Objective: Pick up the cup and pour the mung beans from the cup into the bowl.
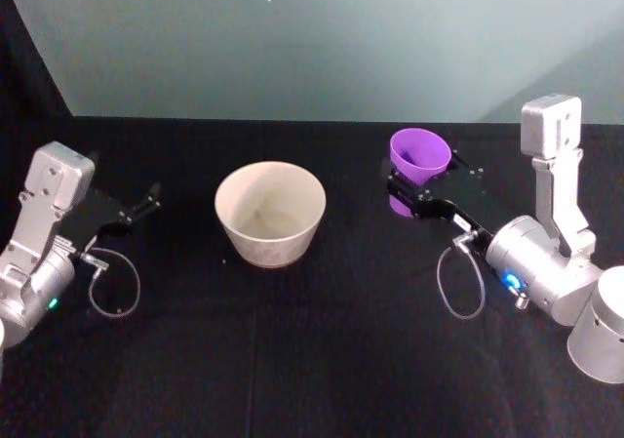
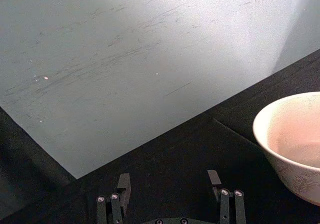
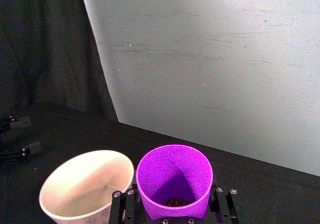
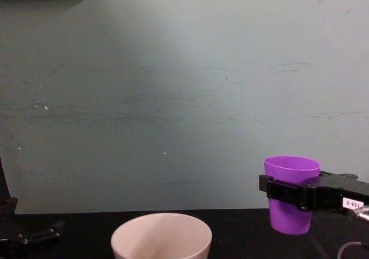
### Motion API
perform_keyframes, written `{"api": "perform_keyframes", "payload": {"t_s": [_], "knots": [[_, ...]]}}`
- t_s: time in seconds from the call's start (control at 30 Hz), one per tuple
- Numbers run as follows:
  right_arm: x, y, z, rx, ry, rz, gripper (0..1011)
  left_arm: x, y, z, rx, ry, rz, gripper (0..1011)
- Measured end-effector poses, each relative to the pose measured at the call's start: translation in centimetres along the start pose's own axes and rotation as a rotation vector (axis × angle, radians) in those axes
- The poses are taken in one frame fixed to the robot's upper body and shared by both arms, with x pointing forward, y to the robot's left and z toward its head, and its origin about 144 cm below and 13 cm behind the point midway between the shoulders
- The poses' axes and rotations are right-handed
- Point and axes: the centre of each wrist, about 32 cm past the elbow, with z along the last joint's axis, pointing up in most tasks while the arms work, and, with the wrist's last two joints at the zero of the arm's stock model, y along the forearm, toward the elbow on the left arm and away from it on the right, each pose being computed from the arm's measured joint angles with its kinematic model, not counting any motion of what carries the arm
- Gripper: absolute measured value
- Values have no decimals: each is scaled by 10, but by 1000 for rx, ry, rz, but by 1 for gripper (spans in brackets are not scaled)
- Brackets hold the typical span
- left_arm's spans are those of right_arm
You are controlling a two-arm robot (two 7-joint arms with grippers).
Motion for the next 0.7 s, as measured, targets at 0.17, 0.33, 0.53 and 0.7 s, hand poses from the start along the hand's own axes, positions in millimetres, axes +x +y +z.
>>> {"api": "perform_keyframes", "payload": {"t_s": [0.17,0.33,0.53,0.7], "knots": [[-1,1,1,-3,-24,0,732,0,0,0,0,0,0,1000],[-4,7,6,-23,-118,8,732,0,0,0,0,0,0,1000],[-7,18,18,-45,-260,27,732,0,0,0,0,0,0,1000],[-11,30,29,-61,-398,47,732,0,0,0,0,0,0,1000]]}}
